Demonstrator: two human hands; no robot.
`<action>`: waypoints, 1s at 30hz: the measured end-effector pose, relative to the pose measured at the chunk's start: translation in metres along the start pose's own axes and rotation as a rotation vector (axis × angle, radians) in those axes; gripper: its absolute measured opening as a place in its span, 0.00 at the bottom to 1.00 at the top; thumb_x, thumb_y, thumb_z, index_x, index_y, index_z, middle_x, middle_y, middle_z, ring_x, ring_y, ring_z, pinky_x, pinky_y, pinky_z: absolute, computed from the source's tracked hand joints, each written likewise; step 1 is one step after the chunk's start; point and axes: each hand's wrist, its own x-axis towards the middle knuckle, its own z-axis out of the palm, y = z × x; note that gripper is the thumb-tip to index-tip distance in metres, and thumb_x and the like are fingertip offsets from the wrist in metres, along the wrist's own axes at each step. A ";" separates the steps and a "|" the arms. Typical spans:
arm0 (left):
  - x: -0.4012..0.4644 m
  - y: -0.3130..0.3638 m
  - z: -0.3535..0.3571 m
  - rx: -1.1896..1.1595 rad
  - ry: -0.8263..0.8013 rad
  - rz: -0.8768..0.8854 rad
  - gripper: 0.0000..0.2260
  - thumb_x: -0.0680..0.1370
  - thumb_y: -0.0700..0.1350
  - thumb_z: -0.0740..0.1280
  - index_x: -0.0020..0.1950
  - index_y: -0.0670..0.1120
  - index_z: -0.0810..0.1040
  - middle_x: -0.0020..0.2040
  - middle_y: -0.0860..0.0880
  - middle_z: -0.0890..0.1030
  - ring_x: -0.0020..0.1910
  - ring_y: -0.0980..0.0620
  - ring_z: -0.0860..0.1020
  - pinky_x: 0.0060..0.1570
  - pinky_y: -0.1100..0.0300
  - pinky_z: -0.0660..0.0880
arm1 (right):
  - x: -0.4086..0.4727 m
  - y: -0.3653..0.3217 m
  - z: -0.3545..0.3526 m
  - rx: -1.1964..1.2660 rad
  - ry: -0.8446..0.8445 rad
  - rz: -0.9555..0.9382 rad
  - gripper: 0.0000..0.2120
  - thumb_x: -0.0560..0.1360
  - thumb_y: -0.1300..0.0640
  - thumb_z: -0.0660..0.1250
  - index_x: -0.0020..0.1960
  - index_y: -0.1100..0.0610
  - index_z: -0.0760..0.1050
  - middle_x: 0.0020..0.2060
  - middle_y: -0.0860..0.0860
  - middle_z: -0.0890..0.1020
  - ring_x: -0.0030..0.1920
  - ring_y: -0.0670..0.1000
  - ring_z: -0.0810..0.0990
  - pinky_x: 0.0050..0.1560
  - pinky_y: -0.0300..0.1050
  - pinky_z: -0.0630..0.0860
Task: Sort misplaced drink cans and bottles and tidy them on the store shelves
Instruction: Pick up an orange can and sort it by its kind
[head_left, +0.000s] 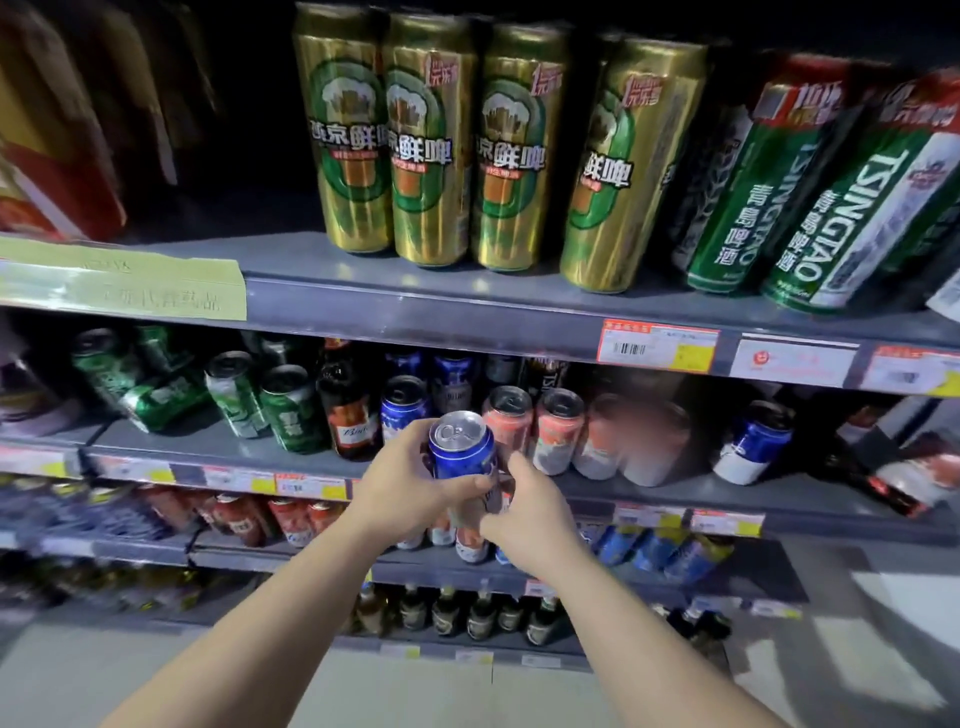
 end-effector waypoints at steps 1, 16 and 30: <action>0.002 -0.009 0.002 0.021 0.045 -0.022 0.29 0.62 0.52 0.81 0.58 0.57 0.72 0.49 0.63 0.80 0.48 0.66 0.79 0.53 0.59 0.77 | 0.002 0.004 0.002 -0.006 -0.034 -0.005 0.29 0.71 0.49 0.72 0.69 0.47 0.66 0.60 0.45 0.75 0.60 0.51 0.75 0.53 0.45 0.73; 0.047 -0.040 0.053 0.153 0.389 -0.219 0.33 0.67 0.50 0.77 0.68 0.49 0.67 0.66 0.45 0.67 0.54 0.42 0.76 0.49 0.54 0.69 | 0.004 0.032 -0.010 0.096 -0.023 0.051 0.12 0.74 0.52 0.70 0.57 0.47 0.78 0.49 0.42 0.80 0.52 0.45 0.79 0.54 0.40 0.76; 0.038 0.050 0.086 0.047 0.197 0.240 0.13 0.71 0.48 0.75 0.51 0.47 0.75 0.45 0.51 0.77 0.40 0.53 0.77 0.43 0.59 0.75 | 0.001 0.042 -0.069 0.234 0.260 0.030 0.12 0.76 0.56 0.68 0.59 0.53 0.79 0.49 0.45 0.81 0.50 0.46 0.79 0.53 0.42 0.75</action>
